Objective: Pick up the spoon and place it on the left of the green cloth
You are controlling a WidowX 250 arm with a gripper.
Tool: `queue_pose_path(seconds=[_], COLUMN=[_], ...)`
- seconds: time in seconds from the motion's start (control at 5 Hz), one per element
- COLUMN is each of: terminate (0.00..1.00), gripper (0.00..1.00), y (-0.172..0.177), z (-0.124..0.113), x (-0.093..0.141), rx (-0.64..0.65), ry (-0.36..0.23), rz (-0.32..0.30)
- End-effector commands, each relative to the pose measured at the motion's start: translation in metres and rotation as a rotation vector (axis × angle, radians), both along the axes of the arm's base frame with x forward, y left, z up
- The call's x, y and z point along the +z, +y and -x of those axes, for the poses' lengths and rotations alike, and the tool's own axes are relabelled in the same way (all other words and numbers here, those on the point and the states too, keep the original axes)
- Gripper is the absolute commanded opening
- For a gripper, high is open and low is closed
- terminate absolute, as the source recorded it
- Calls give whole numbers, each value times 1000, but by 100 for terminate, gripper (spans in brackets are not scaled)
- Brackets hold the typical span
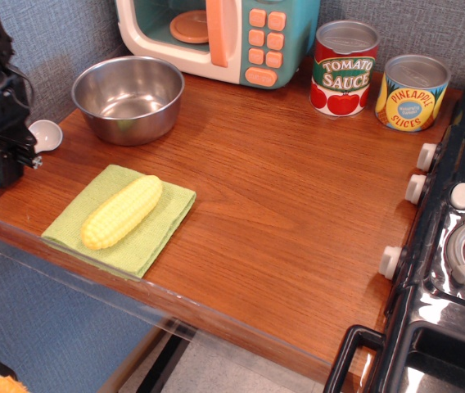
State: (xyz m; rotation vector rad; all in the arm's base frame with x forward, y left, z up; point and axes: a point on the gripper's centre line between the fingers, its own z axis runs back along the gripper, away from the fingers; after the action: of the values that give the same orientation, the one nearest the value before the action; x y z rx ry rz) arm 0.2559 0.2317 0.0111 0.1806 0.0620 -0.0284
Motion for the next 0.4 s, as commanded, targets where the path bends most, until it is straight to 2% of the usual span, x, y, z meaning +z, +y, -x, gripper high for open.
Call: queue_pose_path(seconds=[0.0, 0.2], terminate=[0, 0], gripper=[0, 0], y=[-27, -49], z=[-18, -14], x=[12, 16], rx=[-118, -153], ry=[-63, -77], rz=[-11, -13])
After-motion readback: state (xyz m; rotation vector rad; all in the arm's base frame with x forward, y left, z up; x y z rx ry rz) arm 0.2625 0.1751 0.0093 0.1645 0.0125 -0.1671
